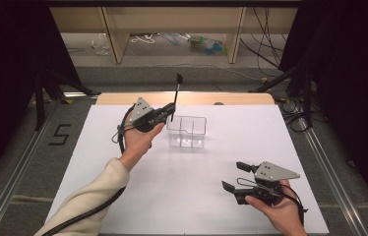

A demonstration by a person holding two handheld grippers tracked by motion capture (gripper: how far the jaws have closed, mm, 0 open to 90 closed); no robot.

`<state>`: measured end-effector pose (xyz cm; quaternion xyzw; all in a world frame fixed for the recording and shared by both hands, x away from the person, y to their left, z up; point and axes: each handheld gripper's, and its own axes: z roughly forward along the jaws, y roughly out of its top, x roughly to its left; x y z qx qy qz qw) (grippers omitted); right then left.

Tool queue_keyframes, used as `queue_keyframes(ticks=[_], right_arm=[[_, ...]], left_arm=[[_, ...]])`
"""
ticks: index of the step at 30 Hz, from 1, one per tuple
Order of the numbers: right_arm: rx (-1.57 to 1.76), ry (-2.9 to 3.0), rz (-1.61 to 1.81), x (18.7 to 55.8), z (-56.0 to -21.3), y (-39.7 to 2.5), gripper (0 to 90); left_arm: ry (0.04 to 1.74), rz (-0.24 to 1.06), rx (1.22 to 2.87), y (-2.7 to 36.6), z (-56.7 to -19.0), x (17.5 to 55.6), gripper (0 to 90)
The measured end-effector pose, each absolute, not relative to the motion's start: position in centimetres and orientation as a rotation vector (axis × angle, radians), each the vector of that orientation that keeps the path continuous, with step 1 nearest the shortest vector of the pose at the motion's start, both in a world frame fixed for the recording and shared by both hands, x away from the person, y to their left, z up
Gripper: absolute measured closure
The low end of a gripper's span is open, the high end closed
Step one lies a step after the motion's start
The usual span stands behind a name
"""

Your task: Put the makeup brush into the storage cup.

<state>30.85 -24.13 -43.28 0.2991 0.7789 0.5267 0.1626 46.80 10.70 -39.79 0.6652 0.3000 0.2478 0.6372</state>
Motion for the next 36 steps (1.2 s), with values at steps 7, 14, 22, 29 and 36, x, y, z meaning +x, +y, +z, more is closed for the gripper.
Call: queue_keyframes(ticks=[7, 14, 22, 29, 36], right_arm=[[0.855, 2.219, 1.516, 30.87, -43.30, -24.09, 20.0], [0.841, 2.213, 1.484, 30.90, -43.22, -24.26, 20.0], [0.858, 2.239, 1.460, 30.76, -43.09, -24.33, 19.9], [0.846, 2.228, 1.462, 30.83, -43.12, -24.35, 20.0], [0.833, 2.205, 1.491, 30.94, -43.27, -24.22, 20.0]], left_arm=[[0.695, 0.556, 1.517, 10.43, -39.87, 46.96, 85.5], [0.690, 0.560, 1.522, 10.27, -39.95, 47.19, 85.4], [0.697, 0.557, 1.519, 10.18, -40.09, 47.40, 85.5], [0.702, 0.555, 1.522, 10.11, -40.29, 47.57, 85.4], [0.702, 0.553, 1.519, 10.10, -40.43, 47.72, 85.4]])
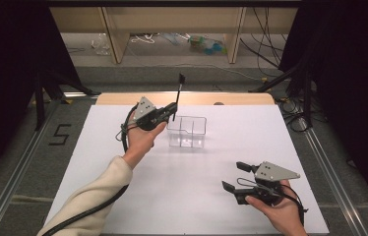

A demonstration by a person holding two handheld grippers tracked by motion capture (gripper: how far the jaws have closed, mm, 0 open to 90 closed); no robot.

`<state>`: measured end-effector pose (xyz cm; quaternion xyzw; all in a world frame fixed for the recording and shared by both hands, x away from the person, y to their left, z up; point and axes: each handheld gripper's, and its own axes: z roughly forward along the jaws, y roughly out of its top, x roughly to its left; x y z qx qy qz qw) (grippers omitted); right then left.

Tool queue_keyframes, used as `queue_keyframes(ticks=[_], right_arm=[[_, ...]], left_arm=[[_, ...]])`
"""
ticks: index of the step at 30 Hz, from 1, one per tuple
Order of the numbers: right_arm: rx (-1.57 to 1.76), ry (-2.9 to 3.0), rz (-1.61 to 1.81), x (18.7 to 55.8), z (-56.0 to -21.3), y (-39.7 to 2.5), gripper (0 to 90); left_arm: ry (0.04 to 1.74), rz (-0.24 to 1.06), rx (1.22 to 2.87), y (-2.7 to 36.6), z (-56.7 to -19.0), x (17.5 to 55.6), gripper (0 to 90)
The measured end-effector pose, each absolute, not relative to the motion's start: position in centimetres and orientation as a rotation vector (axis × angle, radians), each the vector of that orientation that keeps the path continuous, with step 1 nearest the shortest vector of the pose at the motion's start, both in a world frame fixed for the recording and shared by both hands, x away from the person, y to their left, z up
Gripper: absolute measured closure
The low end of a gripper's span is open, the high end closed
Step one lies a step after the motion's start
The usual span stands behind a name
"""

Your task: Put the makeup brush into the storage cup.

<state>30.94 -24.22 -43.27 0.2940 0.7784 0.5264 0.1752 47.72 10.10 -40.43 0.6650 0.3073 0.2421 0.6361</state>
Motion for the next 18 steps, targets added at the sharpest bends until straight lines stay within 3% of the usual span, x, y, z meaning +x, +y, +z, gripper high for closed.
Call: queue_keyframes(ticks=[18], right_arm=[[0.838, 2.221, 1.460, 30.85, -43.13, -24.35, 20.0]], left_arm=[[0.698, 0.549, 1.524, 9.75, -40.67, 47.93, 85.5]])
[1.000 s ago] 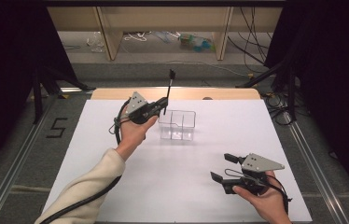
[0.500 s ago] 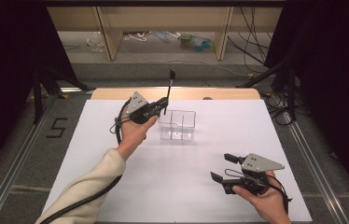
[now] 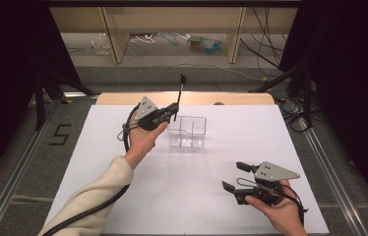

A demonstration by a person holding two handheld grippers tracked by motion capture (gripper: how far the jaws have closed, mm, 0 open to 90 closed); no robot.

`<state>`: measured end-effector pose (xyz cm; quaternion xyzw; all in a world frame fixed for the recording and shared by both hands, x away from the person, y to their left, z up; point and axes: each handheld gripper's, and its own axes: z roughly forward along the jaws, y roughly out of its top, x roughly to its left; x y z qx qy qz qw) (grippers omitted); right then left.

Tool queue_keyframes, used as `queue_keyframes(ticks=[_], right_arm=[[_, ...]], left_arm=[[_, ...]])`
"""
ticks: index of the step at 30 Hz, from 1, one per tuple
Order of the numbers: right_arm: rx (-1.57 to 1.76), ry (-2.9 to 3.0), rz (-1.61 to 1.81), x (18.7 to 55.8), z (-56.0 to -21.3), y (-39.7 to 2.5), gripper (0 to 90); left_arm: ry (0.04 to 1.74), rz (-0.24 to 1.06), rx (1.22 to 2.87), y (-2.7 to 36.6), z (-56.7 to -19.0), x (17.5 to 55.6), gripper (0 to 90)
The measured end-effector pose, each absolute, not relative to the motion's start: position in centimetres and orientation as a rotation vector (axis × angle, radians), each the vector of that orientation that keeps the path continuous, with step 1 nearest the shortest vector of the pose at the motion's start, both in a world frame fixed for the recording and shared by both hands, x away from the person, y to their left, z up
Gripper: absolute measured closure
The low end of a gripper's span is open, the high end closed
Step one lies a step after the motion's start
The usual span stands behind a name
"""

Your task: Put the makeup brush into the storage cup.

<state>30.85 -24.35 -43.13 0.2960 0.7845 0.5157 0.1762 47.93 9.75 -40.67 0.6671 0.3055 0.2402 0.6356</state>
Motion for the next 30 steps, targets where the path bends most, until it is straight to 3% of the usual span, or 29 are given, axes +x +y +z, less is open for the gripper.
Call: queue_keyframes(ticks=[30], right_arm=[[0.821, 2.197, 1.512, 31.00, -43.36, -24.15, 19.9]], left_arm=[[0.711, 0.539, 1.537, 9.54, -41.44, 48.17, 85.5]])
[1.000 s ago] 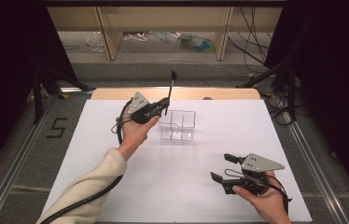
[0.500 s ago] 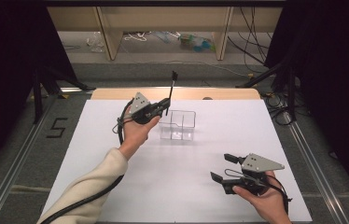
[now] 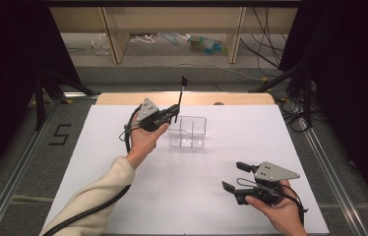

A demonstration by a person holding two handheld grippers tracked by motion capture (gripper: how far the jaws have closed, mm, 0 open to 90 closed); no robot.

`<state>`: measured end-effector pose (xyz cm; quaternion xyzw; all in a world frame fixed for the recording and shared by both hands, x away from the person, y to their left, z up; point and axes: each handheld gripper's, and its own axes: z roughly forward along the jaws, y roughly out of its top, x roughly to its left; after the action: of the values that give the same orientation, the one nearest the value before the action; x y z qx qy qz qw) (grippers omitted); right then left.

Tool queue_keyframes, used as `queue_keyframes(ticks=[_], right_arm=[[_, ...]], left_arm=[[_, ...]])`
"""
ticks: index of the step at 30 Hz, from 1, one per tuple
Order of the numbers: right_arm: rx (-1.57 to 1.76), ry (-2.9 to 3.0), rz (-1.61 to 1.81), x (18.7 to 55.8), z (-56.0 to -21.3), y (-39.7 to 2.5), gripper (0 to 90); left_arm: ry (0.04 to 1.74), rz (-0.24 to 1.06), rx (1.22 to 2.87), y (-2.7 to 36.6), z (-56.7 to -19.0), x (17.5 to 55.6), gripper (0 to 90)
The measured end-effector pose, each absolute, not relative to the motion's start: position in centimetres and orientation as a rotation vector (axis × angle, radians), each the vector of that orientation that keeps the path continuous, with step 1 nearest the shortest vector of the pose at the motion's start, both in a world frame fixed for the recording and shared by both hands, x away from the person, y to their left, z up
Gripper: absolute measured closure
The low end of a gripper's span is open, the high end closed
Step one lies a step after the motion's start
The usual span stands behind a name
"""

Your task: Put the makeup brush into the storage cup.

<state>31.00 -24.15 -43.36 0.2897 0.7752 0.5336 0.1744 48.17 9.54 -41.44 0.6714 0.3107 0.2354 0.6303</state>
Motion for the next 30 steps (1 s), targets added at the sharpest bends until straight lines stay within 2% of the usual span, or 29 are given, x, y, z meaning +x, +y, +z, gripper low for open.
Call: queue_keyframes(ticks=[30], right_arm=[[0.824, 2.208, 1.499, 30.97, -43.30, -24.20, 19.9]], left_arm=[[0.732, 0.536, 1.552, 9.65, -42.16, 48.37, 85.5]])
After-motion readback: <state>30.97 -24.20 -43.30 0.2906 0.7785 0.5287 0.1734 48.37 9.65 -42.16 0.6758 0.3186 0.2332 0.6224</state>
